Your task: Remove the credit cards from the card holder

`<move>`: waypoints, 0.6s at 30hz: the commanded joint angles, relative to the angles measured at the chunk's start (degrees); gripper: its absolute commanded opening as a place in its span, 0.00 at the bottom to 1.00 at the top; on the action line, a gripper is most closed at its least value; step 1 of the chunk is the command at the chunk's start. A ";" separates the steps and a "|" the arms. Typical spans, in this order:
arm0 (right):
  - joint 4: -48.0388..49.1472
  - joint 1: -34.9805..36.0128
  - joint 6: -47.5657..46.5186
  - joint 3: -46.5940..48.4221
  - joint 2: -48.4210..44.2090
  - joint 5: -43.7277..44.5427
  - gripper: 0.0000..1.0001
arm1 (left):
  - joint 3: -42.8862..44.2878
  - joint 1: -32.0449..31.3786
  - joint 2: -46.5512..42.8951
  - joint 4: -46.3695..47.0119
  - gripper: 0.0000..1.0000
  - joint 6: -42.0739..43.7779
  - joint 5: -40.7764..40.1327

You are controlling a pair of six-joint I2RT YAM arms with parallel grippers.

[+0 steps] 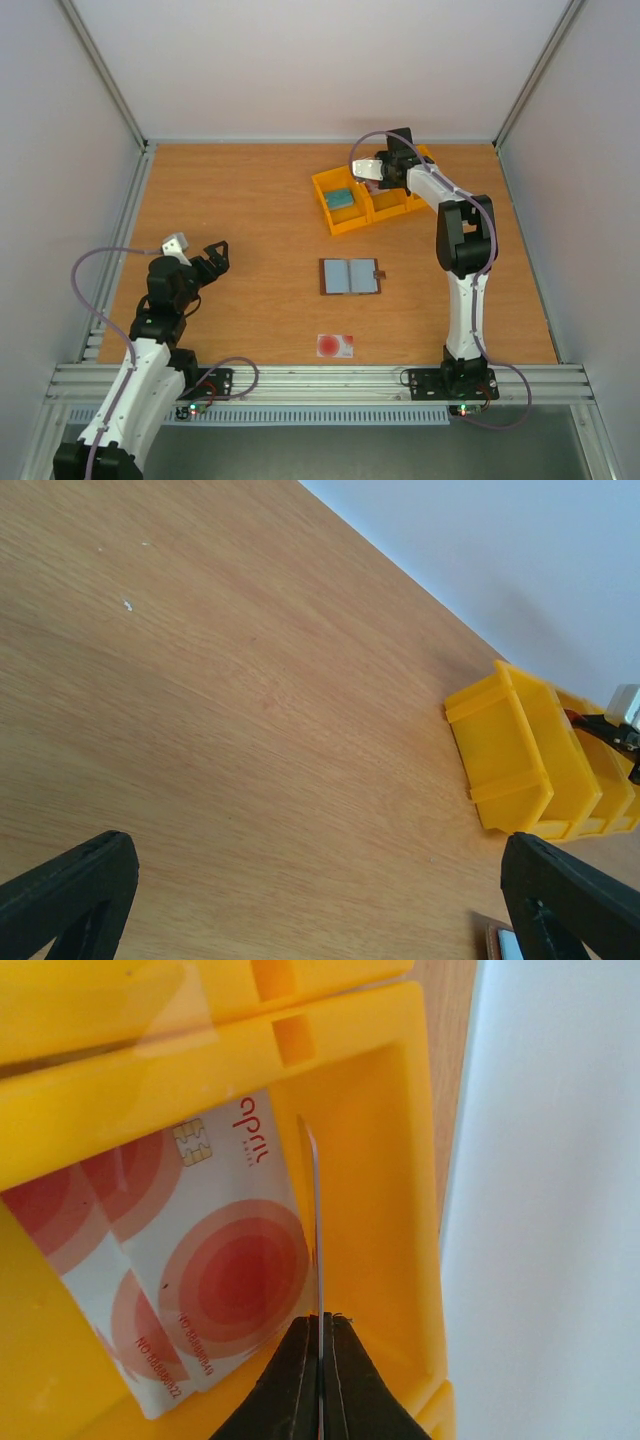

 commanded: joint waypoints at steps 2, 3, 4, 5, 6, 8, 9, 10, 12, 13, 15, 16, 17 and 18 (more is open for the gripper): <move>6.26 -0.19 -3.13 -1.96 1.10 1.92 0.14 | -0.50 0.06 0.04 4.10 0.99 0.54 -0.11; 7.17 -0.21 -3.01 -2.73 0.82 1.79 0.24 | -0.58 0.07 0.04 4.22 0.99 0.38 0.12; 7.78 -0.16 -2.85 -3.35 0.57 1.51 0.32 | -0.59 0.01 0.04 4.36 0.99 0.26 0.38; 7.80 -0.13 -2.71 -3.89 0.09 1.17 0.41 | -0.59 0.00 0.14 4.48 0.99 0.13 0.72; 7.66 -0.13 -2.57 -4.34 -0.43 0.96 0.48 | -0.59 0.07 0.12 4.51 0.99 0.11 1.00; 7.68 -0.13 -2.09 -5.48 -1.98 0.97 0.61 | -0.67 0.06 0.05 4.55 0.99 -0.06 1.30; 8.02 -0.13 -1.60 -6.30 -2.99 0.98 0.64 | -0.74 0.05 -0.02 4.52 0.99 -0.14 1.41; 8.66 -0.13 -1.24 -7.34 -4.36 0.86 0.65 | -0.76 0.08 -0.09 4.51 0.99 -0.31 1.51; 9.23 -0.13 -0.60 -9.71 -7.34 0.29 0.66 | -0.83 0.07 -0.08 4.51 0.99 -0.50 1.82; 8.77 -0.13 -0.01 -10.44 -8.67 -0.12 0.68 | -0.85 0.00 -0.06 4.51 0.99 -0.58 2.00; 6.65 -0.13 1.33 -10.98 -10.92 -0.52 0.71 | -0.85 -0.02 -0.08 4.52 0.99 -0.84 2.37; 6.23 -0.13 2.10 -11.20 -11.77 -0.30 0.73 | -0.85 -0.05 -0.20 4.51 0.99 -0.93 2.59; 7.64 -0.13 3.26 -11.80 -12.60 0.48 0.76 | -0.90 -0.09 -0.29 4.55 0.99 -1.03 2.88; 11.11 0.00 5.17 -12.98 -13.48 2.13 0.82 | -1.05 -0.18 -0.43 6.50 0.99 -1.08 3.67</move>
